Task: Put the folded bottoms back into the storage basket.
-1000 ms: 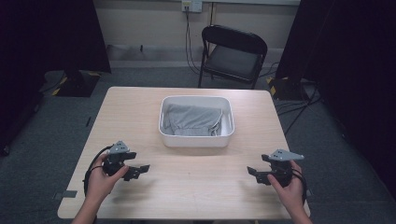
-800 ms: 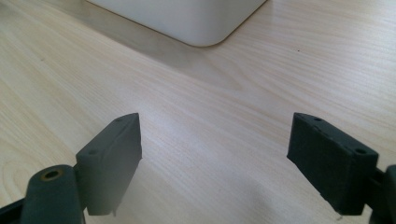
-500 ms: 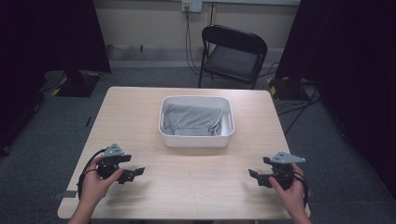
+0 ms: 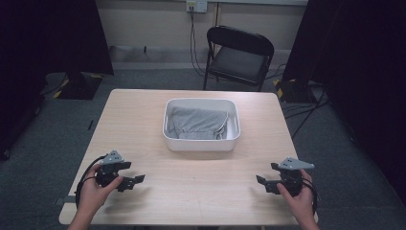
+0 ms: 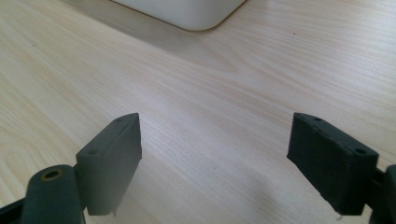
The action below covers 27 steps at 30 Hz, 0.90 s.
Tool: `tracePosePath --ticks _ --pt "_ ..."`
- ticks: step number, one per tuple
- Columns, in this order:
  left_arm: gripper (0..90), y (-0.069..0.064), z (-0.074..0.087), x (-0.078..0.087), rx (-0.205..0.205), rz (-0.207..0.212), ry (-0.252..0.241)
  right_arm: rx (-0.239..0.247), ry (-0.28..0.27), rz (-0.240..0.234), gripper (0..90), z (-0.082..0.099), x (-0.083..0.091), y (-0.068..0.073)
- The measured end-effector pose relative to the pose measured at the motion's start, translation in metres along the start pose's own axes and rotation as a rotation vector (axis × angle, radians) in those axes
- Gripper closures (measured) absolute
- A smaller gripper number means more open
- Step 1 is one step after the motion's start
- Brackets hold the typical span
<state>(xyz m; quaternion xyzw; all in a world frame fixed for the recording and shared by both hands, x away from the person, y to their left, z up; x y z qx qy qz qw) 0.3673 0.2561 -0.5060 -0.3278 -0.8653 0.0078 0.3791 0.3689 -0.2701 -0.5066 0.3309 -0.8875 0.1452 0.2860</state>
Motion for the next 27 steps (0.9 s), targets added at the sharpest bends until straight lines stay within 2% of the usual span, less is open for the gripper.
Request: tracePosePath --ticks 27 --pt "16.4 0.009 0.016 0.01 -0.011 -0.029 0.003 0.013 0.025 0.004 17.4 0.008 -0.002 0.002"
Point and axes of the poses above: each handheld gripper's, and its own axes: x roughly backward along the jaws, z roughly out of its underside, y roughly to its left, the point moved 4 cm from there along -x, roughly forward along the jaws, and after that the axes turned 8 degrees about x, right-handed, at the moved point
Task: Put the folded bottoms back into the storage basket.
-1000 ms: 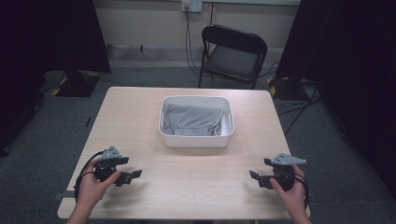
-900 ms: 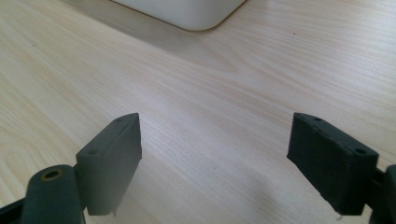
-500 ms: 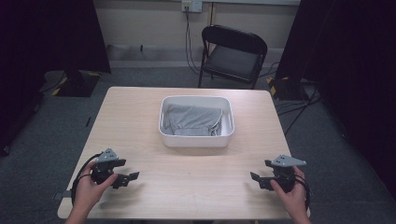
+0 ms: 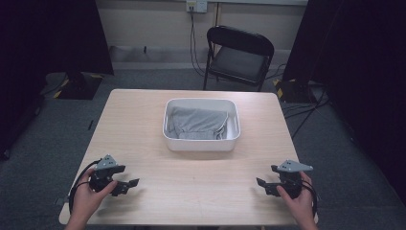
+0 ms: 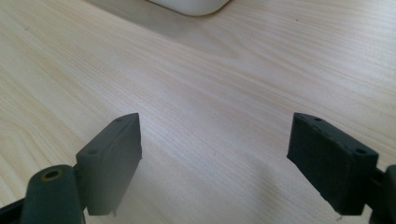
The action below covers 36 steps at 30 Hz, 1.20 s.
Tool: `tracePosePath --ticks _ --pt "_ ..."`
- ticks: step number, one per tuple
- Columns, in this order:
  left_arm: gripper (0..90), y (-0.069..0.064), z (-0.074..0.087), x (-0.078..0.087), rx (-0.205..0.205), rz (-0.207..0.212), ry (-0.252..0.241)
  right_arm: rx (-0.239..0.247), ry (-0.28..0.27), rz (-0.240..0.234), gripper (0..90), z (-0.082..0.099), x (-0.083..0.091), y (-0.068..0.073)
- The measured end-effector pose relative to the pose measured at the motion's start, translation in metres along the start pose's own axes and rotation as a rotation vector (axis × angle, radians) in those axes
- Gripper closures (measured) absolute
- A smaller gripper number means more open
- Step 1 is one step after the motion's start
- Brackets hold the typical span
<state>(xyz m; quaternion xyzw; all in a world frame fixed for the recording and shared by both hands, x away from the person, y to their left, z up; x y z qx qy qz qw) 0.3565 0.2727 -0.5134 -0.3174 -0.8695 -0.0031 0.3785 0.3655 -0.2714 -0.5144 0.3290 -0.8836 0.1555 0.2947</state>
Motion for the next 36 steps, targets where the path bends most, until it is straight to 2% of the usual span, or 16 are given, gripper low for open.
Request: tracePosePath --ticks 13,20,26,36 --pt "16.6 0.007 0.012 0.007 -0.026 -0.037 0.021 0.004 0.023 -0.002 17.4 0.006 -0.005 0.001" --pt "16.6 0.009 0.017 0.01 -0.024 -0.039 0.018 0.008 0.033 0.001 17.4 0.008 -0.006 0.0" --pt "16.8 0.013 0.022 0.01 -0.037 -0.057 0.034 0.005 0.041 0.009 17.4 0.011 -0.006 -0.002" --pt "16.9 0.016 0.027 0.009 -0.048 -0.062 0.046 0.007 0.055 0.017 17.4 0.015 -0.007 -0.004"
Point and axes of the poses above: each handheld gripper's, and its own axes: x roughly backward along the jaws, z roughly out of its underside, y roughly to its left, the point moved 4 cm from there along -x, roughly forward along the jaws, and after that the axes turned 8 degrees about x, right-handed, at the moved point
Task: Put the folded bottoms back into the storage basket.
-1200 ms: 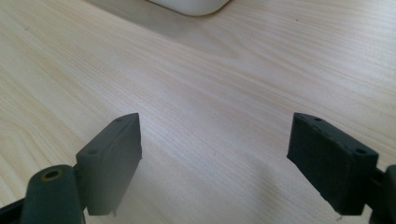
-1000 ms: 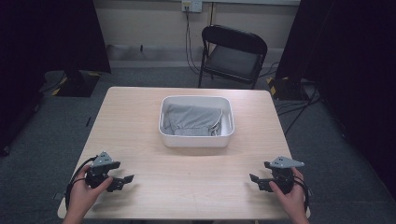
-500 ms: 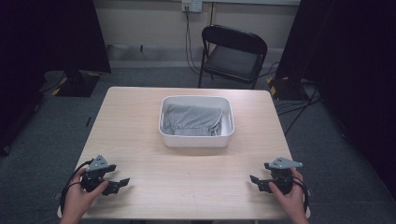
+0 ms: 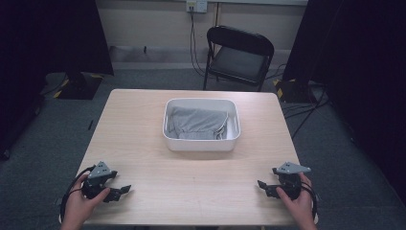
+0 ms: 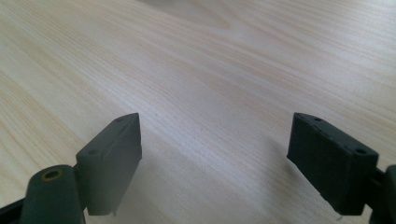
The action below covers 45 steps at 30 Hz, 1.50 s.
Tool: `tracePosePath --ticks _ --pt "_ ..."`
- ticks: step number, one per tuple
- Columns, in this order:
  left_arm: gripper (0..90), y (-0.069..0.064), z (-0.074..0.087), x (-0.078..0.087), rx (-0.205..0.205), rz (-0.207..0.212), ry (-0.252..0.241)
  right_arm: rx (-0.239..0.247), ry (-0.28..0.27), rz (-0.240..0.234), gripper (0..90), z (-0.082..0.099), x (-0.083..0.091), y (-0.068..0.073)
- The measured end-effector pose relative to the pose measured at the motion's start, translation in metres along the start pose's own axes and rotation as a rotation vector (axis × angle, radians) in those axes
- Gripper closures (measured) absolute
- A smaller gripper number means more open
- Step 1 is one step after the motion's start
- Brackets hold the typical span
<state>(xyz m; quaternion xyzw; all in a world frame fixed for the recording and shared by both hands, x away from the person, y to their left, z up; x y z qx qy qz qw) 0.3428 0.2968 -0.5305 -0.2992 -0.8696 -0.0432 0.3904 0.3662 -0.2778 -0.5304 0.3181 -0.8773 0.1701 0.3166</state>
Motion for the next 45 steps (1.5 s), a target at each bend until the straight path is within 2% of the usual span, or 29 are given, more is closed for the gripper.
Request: tracePosePath --ticks 4,7,10,22,45 --pt "16.6 0.0009 0.0011 0.0001 -0.008 -0.007 -0.004 0.009 0.012 0.0 17.4 0.0013 -0.0014 0.0012" --pt "16.3 0.0011 0.0023 -0.0005 -0.049 -0.018 -0.001 0.021 0.025 0.003 17.4 0.0026 -0.0034 0.0018" --pt "15.7 0.0014 0.0028 -0.0008 -0.057 -0.019 -0.006 0.016 0.024 0.002 16.6 0.0036 -0.0042 0.0017" --pt "13.6 0.0019 0.005 -0.0025 -0.061 -0.011 -0.036 0.001 0.016 0.009 15.5 0.0053 -0.0043 0.0009" --pt "0.7 0.0025 0.0034 -0.007 -0.042 -0.034 -0.01 0.001 0.018 0.004 14.2 0.0051 -0.005 0.0004"
Point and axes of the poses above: each handheld gripper's, and its own axes: x roughly backward along the jaws, z roughly out of its underside, y roughly to its left, the point moved 4 cm from there along -x, roughly forward along the jaws, and after that the axes turned 8 degrees about x, right-handed, at the moved point
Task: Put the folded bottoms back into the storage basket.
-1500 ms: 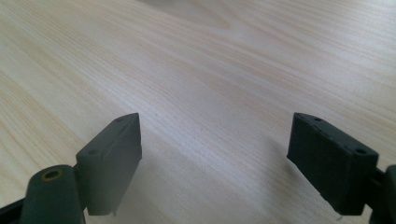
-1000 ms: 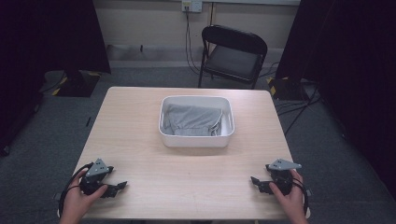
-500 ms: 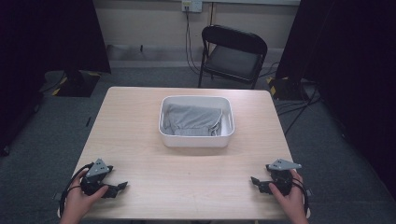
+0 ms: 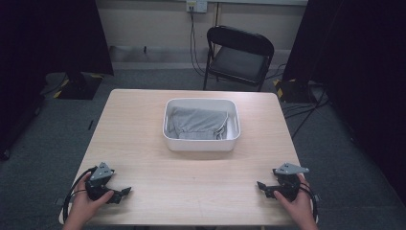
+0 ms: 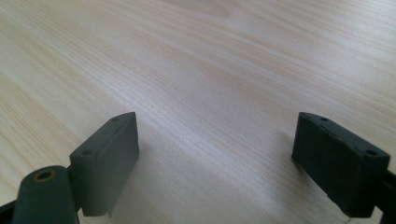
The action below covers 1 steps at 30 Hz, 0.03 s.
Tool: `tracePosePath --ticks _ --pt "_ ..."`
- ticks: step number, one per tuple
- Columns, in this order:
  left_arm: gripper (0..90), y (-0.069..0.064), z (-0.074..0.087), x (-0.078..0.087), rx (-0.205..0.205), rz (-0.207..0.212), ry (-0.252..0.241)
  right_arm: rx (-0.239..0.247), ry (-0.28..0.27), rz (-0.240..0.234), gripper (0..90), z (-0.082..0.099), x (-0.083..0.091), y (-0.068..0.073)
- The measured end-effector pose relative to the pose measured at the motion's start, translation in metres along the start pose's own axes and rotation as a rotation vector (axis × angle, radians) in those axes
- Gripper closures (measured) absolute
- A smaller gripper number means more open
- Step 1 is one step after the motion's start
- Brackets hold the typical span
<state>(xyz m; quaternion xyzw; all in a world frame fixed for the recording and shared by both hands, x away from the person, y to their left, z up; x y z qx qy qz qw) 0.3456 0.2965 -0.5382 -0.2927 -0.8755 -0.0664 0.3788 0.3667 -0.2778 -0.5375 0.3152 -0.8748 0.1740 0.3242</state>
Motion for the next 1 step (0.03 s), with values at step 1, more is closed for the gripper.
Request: tracePosePath --ticks 1 --pt "0.3 -0.0002 -0.0001 -0.0002 0.001 0.0 0.002 0.0 0.0 0.0 14.1 0.0 -0.0001 0.0"
Point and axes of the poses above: each handheld gripper's, and its own axes: x roughly backward along the jaws, z roughly out of its underside, y roughly to its left, the point moved 4 cm from there along -x, roughly forward along the jaws, and after that the axes turned 8 degrees about x, right-handed, at the moved point
